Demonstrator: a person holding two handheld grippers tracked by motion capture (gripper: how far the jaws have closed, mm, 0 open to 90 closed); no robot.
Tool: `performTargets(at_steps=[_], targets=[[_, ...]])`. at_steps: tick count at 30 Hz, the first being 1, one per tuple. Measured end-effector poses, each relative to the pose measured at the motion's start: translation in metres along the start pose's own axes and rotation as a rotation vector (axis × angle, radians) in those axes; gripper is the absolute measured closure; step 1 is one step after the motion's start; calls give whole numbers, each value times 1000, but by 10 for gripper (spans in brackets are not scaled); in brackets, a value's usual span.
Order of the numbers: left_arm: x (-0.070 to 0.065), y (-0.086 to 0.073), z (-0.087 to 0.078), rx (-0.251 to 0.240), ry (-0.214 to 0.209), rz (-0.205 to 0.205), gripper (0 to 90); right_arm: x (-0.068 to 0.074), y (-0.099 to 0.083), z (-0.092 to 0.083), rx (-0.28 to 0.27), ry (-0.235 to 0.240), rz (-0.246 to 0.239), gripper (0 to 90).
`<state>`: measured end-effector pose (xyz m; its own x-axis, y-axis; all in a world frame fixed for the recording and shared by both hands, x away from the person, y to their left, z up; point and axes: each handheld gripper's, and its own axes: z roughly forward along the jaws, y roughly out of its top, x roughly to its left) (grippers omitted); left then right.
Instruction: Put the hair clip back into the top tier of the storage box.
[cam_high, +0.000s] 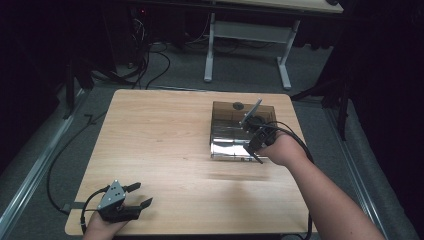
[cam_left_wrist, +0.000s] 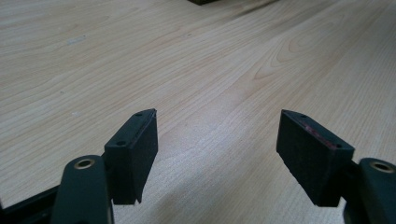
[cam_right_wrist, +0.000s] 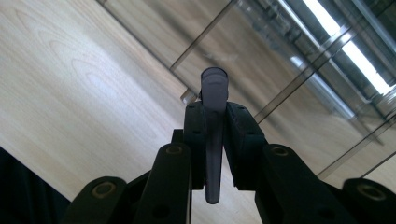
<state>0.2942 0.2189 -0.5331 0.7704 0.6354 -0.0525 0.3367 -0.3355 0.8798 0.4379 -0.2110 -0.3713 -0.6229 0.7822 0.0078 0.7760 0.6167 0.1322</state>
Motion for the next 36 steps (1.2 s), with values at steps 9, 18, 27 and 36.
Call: performTargets(at_steps=[9, 18, 27, 36], targets=[[0, 0, 0, 1, -3, 0, 298, -5, 17, 5, 5, -5, -12, 793], [0, 0, 0, 0, -5, 2, 298, -12, 33, 17, 12, -5, -12, 793], [0, 0, 0, 3, -4, 0, 298, -16, 41, 27, 3, -14, -22, 793], [0, 0, 0, 5, -5, 3, 298, -18, 39, 32, 6, -21, -30, 793]])
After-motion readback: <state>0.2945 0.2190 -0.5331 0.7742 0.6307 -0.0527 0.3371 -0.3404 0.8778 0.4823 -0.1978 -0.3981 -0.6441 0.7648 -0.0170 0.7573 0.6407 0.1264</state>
